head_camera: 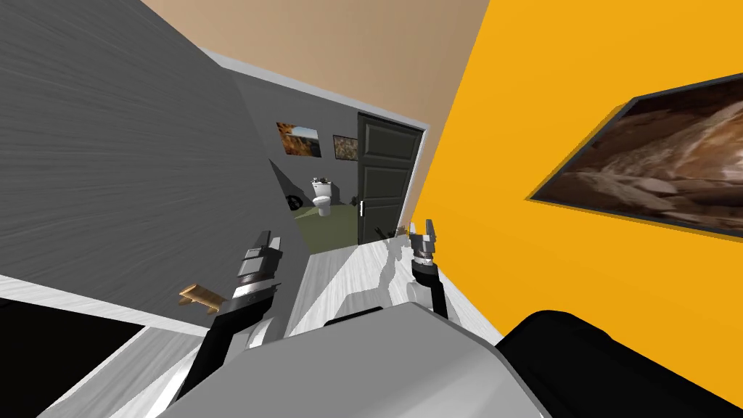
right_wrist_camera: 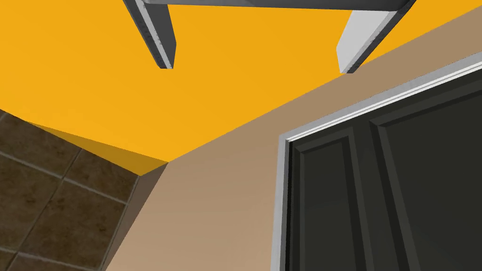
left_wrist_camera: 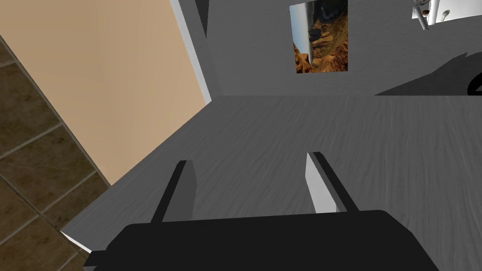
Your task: Pull the door open
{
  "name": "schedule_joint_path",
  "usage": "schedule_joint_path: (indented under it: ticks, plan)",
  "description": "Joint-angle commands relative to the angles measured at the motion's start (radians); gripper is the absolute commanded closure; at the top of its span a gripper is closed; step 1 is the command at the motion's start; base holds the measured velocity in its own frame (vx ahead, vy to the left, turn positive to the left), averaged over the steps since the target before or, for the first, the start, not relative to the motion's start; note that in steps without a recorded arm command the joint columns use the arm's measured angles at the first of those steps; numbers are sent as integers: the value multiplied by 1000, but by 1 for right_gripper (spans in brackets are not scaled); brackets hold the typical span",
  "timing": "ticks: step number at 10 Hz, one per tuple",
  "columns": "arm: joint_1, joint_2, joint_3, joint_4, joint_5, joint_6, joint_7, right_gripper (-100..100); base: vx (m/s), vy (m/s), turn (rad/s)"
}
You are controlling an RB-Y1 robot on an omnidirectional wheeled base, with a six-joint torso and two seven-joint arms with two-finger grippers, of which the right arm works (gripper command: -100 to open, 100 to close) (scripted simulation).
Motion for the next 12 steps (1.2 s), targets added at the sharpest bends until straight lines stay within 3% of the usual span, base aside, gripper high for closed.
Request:
schedule_joint_path:
  ticks: [1,12]
  plan:
    - [-9,-9,-2,24,-23,-1,-29,-100,104,-19,151]
    - [-75,-60,-3,290,-210,-55,-254,-100,102,-31,185]
